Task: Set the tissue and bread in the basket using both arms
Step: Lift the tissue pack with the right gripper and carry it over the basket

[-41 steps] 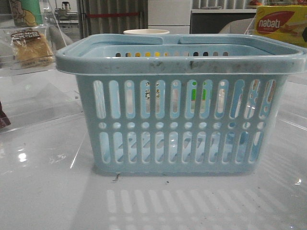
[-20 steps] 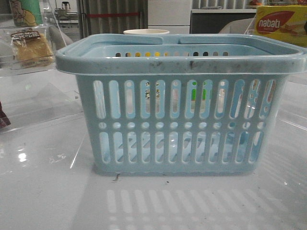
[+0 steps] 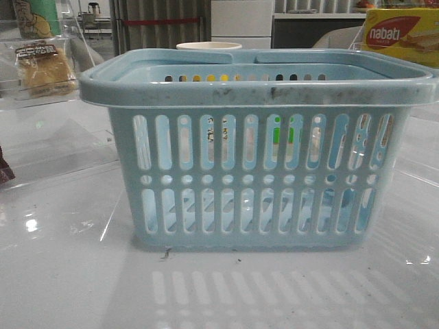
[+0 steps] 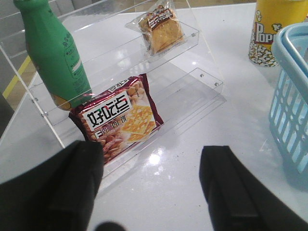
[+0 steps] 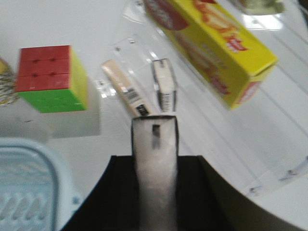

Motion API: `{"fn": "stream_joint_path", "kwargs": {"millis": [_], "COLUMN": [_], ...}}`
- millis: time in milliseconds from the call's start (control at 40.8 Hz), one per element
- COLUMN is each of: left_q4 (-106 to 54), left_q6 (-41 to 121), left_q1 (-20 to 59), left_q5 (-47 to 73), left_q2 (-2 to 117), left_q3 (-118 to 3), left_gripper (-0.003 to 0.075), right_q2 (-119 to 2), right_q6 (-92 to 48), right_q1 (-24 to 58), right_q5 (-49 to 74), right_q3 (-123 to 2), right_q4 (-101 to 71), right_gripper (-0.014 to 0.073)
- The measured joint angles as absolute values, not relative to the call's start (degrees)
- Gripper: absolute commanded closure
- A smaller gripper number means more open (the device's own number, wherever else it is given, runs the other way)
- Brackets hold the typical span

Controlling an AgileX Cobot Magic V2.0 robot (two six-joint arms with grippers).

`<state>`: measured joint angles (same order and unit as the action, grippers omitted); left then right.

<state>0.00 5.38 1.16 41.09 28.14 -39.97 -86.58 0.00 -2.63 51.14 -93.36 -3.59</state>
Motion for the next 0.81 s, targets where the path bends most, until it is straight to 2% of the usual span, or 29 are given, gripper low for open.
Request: {"fn": "stream_joint_path", "kwargs": {"millis": [392,637,686,809], "left_q4": [0.0,0.0,0.0,0.0], "left_q6": [5.4,5.4,5.4,5.4], "left_q1": [1.2,1.2,1.2,1.2], "left_q5": [41.1,41.1,41.1,41.1], "left_q2": [28.1,28.1,28.1,28.1], "left_q3": [-40.0,-40.0,-40.0,-40.0], "left_gripper": [0.0234,0.0234,0.0234,0.0234], "right_q2": [-86.7,-94.8,-96.5,-100.8], "right_q6": [0.0,-0.3,-0.3,-0.4], "right_q1": [19.1,24.5,24.5,24.5], "right_q5": [55.3,54.0,54.0,53.4], "right_q3": [-90.6,-88.3,-88.3,-88.3], "right_q4": [-7.9,-8.1,-8.1,-7.9], "right_gripper": [0.0399,0.0394,0.037,0.0237]}}
